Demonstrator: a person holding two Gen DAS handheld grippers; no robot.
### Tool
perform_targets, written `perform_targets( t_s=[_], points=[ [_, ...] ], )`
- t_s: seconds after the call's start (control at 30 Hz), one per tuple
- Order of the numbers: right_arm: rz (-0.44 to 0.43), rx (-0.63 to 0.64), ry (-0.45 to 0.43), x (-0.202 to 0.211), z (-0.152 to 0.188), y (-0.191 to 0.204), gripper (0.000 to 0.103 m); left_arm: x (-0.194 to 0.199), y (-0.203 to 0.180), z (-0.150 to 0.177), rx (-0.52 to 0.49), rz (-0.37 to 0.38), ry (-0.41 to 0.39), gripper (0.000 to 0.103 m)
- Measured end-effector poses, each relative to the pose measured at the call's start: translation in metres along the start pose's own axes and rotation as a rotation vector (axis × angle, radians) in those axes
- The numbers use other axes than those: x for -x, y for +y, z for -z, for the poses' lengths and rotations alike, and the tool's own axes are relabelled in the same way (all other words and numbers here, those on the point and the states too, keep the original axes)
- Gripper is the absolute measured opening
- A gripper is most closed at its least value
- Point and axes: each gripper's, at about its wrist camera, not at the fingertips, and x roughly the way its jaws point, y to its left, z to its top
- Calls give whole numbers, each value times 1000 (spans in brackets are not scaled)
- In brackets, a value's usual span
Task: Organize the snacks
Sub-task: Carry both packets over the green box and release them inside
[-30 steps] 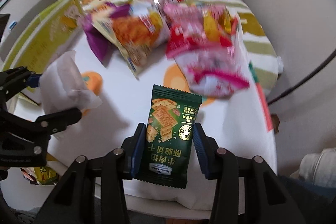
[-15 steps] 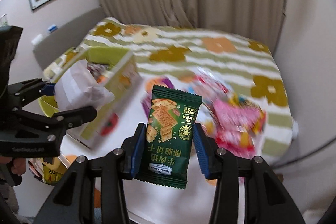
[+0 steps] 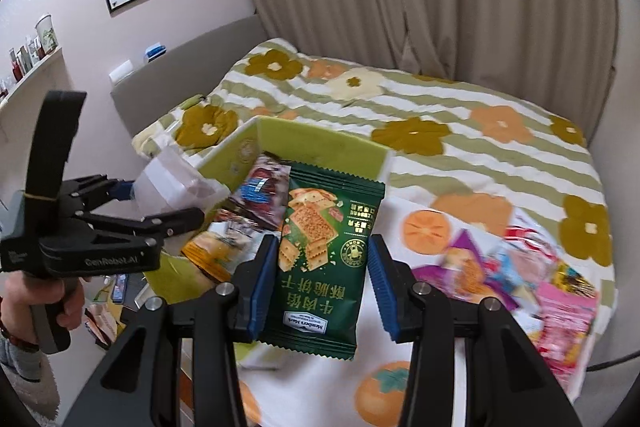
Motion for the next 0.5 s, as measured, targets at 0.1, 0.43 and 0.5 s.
perform_targets(
  t_s=[0.1,0.43,0.5],
  points=[
    [-9,-3,22,-21,-4,19,41,-20,18,11,-13,16,53,75],
    [20,-59,100,-58,4,43,41,-45,37,32,-72,101,106,96],
    [30,-65,115,-58,9,42,41,-42,37,32,-90,96,96,96]
  ],
)
